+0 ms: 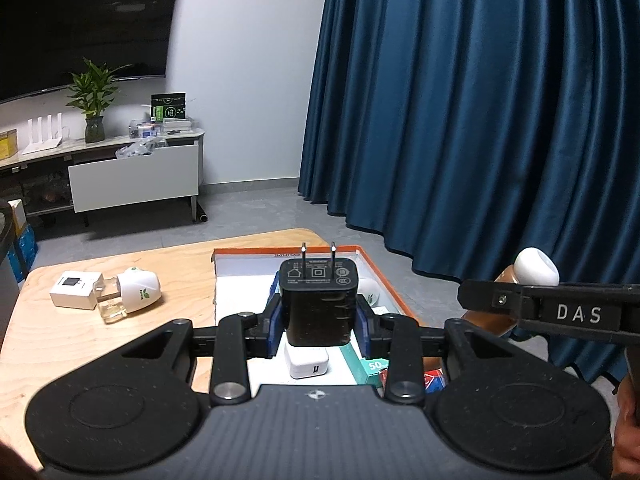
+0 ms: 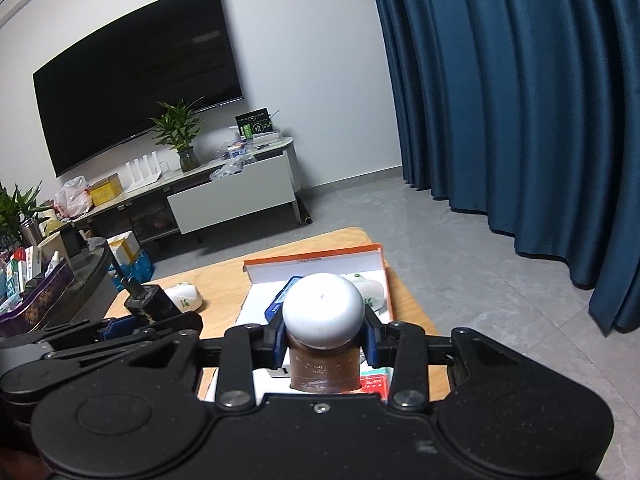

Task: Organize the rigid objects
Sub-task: 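Carry the black charger and copper tube over the open white box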

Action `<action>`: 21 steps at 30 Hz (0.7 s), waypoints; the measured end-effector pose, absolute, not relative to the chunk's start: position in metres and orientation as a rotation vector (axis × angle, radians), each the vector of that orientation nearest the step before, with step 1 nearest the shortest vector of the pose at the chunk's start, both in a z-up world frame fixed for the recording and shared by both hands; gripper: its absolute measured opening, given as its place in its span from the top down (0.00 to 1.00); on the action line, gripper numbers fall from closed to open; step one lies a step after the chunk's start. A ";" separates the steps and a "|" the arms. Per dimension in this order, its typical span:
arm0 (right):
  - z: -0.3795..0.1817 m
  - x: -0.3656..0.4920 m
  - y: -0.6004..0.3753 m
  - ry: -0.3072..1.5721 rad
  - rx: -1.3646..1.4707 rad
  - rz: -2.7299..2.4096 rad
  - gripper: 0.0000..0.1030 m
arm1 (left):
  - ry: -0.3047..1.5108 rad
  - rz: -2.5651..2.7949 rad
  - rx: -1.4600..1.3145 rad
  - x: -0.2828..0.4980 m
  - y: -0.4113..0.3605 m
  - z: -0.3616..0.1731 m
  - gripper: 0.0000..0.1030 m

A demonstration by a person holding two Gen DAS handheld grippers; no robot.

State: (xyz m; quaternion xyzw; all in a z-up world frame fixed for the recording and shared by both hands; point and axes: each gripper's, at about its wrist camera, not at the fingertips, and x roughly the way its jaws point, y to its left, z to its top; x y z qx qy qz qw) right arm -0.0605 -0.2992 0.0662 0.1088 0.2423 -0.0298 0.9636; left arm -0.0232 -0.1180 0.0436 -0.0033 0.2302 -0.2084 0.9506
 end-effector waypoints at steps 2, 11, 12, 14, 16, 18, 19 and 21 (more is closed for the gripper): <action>0.067 -0.060 -0.298 0.491 0.219 -0.057 0.57 | 0.472 -0.421 -0.013 -0.024 -0.119 0.044 0.65; 0.068 -0.059 -0.294 0.505 0.208 -0.051 0.57 | 0.476 -0.391 -0.021 -0.032 -0.120 0.043 0.65; 0.069 -0.058 -0.295 0.507 0.206 -0.050 0.57 | 0.479 -0.385 -0.023 -0.032 -0.120 0.042 0.65; 0.069 -0.057 -0.293 0.512 0.201 -0.047 0.57 | 0.483 -0.370 -0.024 -0.033 -0.119 0.043 0.65; 0.070 -0.055 -0.291 0.516 0.193 -0.043 0.57 | 0.483 -0.361 -0.020 -0.034 -0.120 0.043 0.65; 0.071 -0.054 -0.289 0.517 0.188 -0.041 0.57 | 0.481 -0.347 -0.015 -0.036 -0.120 0.044 0.65; 0.070 -0.055 -0.290 0.516 0.186 -0.039 0.57 | 0.480 -0.342 -0.014 -0.036 -0.121 0.044 0.65; 0.070 -0.055 -0.289 0.517 0.181 -0.038 0.57 | 0.480 -0.335 -0.018 -0.037 -0.119 0.044 0.65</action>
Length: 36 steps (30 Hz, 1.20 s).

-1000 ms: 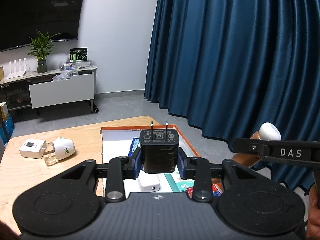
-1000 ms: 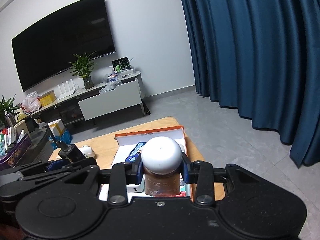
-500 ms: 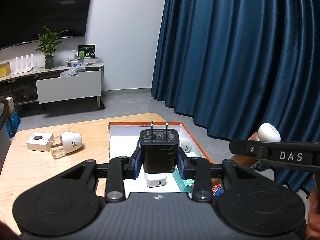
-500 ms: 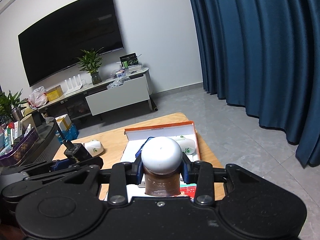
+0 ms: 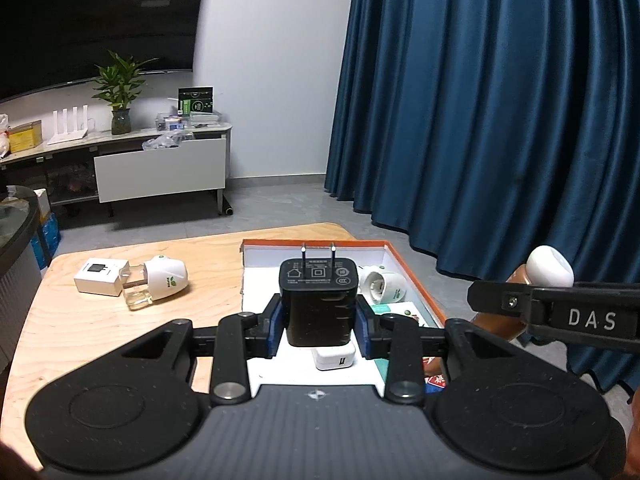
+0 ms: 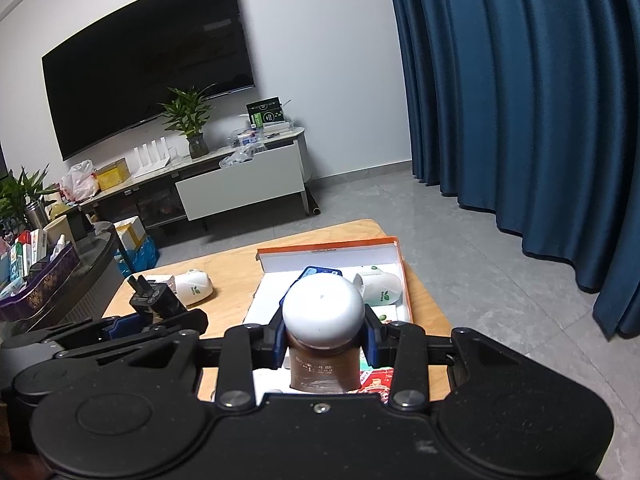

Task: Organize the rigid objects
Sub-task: 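Carry the black charger and copper tube over the open white box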

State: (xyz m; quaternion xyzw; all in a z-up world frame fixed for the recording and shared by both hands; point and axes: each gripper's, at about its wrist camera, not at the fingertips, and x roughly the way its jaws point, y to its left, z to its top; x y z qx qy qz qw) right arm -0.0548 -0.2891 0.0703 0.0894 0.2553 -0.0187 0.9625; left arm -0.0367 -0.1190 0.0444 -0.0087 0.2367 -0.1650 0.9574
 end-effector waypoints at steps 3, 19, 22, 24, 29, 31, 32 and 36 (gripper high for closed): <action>0.070 -0.054 -0.287 0.522 0.177 -0.036 0.57 | 0.483 -0.321 -0.027 -0.037 -0.117 0.044 0.65; 0.065 -0.047 -0.284 0.546 0.159 -0.027 0.57 | 0.498 -0.304 -0.055 -0.034 -0.111 0.043 0.65; 0.063 -0.047 -0.284 0.550 0.156 -0.026 0.57 | 0.503 -0.302 -0.061 -0.032 -0.110 0.042 0.65; 0.062 -0.045 -0.283 0.553 0.154 -0.026 0.57 | 0.505 -0.300 -0.063 -0.031 -0.110 0.041 0.65; 0.061 -0.044 -0.283 0.553 0.149 -0.027 0.57 | 0.515 -0.297 -0.069 -0.028 -0.111 0.040 0.65; 0.061 -0.043 -0.283 0.553 0.147 -0.030 0.57 | 0.517 -0.296 -0.068 -0.027 -0.110 0.040 0.65; 0.060 -0.043 -0.283 0.553 0.147 -0.029 0.57 | 0.518 -0.295 -0.069 -0.026 -0.110 0.040 0.65; 0.058 -0.040 -0.280 0.567 0.144 -0.019 0.57 | 0.519 -0.284 -0.080 -0.025 -0.107 0.038 0.65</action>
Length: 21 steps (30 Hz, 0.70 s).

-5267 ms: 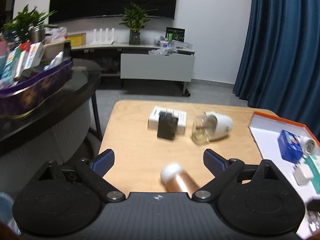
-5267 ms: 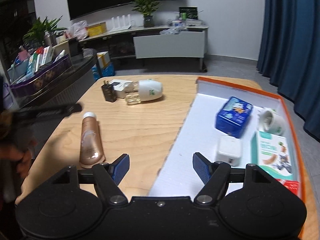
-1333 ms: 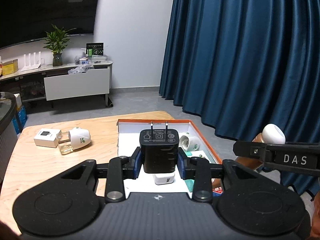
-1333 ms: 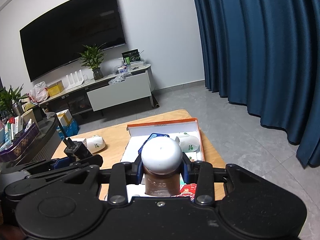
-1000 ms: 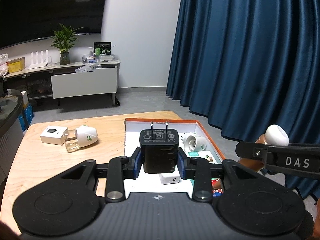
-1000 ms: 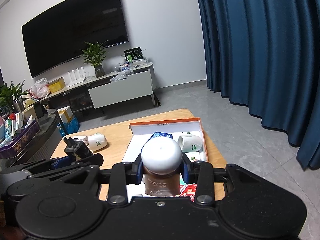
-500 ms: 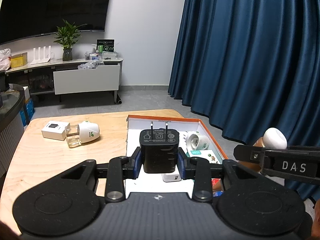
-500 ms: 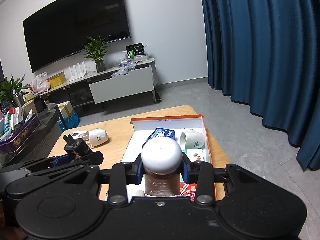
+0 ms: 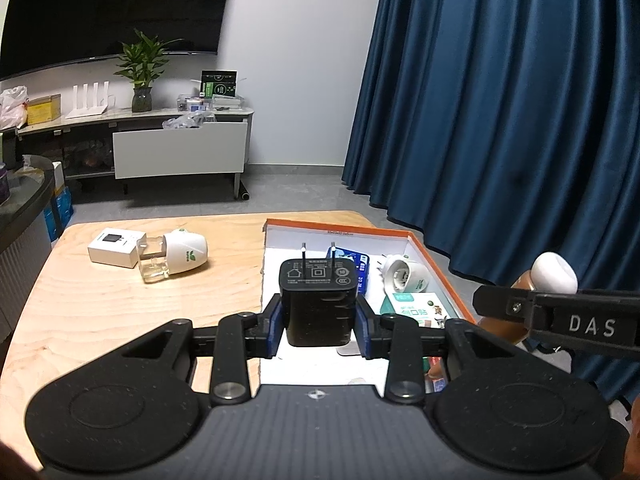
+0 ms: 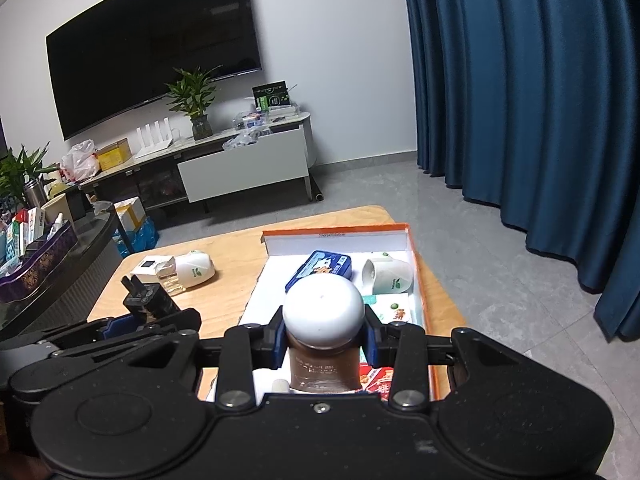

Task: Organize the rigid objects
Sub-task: 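Carry the black charger and copper tube over the open white box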

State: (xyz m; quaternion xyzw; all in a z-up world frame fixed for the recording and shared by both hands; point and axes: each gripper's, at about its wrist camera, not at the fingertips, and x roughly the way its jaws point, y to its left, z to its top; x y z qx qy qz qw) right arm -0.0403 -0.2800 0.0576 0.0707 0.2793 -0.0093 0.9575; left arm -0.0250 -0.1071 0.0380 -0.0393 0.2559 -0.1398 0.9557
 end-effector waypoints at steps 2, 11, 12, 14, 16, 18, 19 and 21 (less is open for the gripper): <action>0.057 -0.039 -0.278 0.569 0.134 -0.014 0.57 | 0.523 -0.280 -0.089 -0.023 -0.106 0.038 0.65; 0.057 -0.035 -0.277 0.563 0.128 -0.004 0.57 | 0.506 -0.273 -0.088 -0.025 -0.109 0.039 0.65; 0.056 -0.034 -0.277 0.563 0.130 -0.002 0.57 | 0.503 -0.271 -0.089 -0.025 -0.108 0.039 0.65; 0.055 -0.033 -0.277 0.566 0.133 0.002 0.57 | 0.499 -0.264 -0.090 -0.027 -0.107 0.038 0.65; 0.055 -0.032 -0.275 0.567 0.131 0.006 0.57 | 0.499 -0.259 -0.096 -0.027 -0.106 0.038 0.65; 0.055 -0.031 -0.274 0.566 0.133 0.013 0.57 | 0.500 -0.255 -0.100 -0.026 -0.106 0.038 0.65; 0.055 -0.031 -0.274 0.565 0.132 0.014 0.57 | 0.499 -0.255 -0.101 -0.026 -0.106 0.038 0.65; 0.055 -0.030 -0.274 0.562 0.130 0.016 0.57 | 0.496 -0.252 -0.102 -0.028 -0.107 0.038 0.65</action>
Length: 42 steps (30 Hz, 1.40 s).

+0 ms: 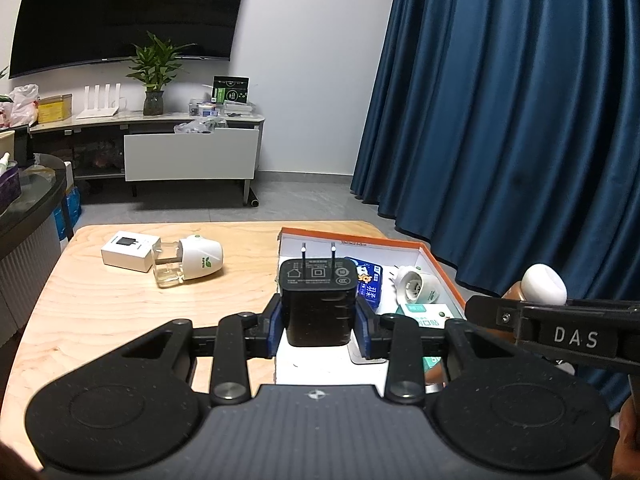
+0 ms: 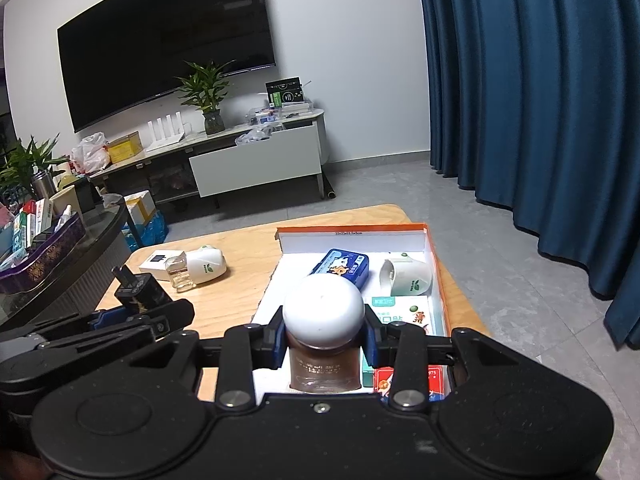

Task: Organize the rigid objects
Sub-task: 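Carry the black charger and copper tube over the open white box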

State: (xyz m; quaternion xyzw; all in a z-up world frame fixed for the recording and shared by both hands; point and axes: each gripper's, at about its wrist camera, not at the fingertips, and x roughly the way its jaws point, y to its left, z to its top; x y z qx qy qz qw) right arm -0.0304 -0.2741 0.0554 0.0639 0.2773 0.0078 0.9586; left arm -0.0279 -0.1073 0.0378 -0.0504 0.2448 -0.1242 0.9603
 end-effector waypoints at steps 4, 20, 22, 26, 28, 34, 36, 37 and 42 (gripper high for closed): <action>0.055 -0.031 -0.274 0.558 0.134 0.023 0.57 | 0.493 -0.250 -0.107 -0.029 -0.107 0.038 0.65; 0.053 -0.033 -0.276 0.562 0.132 0.026 0.57 | 0.504 -0.249 -0.122 -0.025 -0.108 0.035 0.65; 0.051 -0.033 -0.276 0.568 0.131 0.026 0.57 | 0.506 -0.251 -0.123 -0.023 -0.107 0.034 0.65; 0.049 -0.030 -0.273 0.574 0.130 0.028 0.57 | 0.510 -0.256 -0.128 -0.021 -0.106 0.033 0.65; 0.049 -0.029 -0.273 0.576 0.132 0.029 0.57 | 0.512 -0.258 -0.129 -0.020 -0.105 0.033 0.65; 0.045 -0.024 -0.269 0.590 0.128 0.030 0.57 | 0.512 -0.260 -0.128 -0.018 -0.104 0.032 0.65; 0.045 -0.022 -0.268 0.596 0.128 0.033 0.57 | 0.514 -0.264 -0.128 -0.017 -0.105 0.031 0.65; 0.045 -0.022 -0.268 0.599 0.129 0.035 0.57 | 0.517 -0.265 -0.129 -0.016 -0.105 0.030 0.65; 0.046 -0.018 -0.268 0.605 0.130 0.039 0.57 | 0.524 -0.268 -0.133 -0.011 -0.104 0.028 0.65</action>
